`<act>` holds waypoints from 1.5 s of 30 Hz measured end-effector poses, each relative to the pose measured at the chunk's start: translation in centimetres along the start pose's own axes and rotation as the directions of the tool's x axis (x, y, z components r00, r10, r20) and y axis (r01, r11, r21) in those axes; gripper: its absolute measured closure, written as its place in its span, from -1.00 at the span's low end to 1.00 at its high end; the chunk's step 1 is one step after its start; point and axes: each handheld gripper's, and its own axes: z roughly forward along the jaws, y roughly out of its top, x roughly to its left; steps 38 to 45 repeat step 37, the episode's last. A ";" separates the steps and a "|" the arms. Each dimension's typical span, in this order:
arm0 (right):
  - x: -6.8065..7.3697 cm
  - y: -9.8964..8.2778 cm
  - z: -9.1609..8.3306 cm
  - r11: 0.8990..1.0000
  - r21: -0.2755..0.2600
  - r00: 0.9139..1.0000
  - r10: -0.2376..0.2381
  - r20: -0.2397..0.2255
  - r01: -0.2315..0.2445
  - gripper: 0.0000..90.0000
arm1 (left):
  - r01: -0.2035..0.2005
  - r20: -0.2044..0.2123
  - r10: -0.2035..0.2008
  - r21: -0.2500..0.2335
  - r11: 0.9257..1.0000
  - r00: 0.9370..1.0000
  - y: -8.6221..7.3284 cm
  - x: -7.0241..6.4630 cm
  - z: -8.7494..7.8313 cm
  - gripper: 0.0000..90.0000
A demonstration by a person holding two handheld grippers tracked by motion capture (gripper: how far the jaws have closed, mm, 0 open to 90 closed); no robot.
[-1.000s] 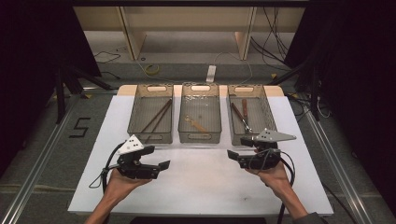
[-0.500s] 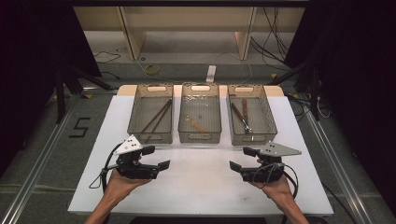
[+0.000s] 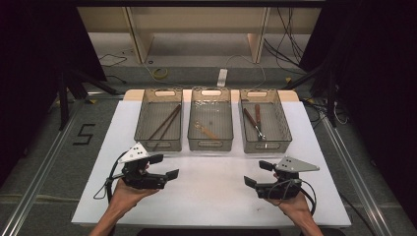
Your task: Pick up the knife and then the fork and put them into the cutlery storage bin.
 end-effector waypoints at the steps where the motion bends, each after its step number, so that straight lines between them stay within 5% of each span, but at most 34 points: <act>1: 0.0 -0.1 0.0 1.000 -0.002 1.000 0.001 0.003 -0.001 -0.58 | 0.000 0.001 0.000 0.000 1.000 1.000 0.0 0.0 0.0 -0.67; 45: 0.0 -0.4 -0.4 1.000 -0.006 1.000 0.006 0.004 -0.006 -0.59 | 0.006 0.011 -0.006 0.010 1.000 1.000 -0.1 0.0 0.0 -0.66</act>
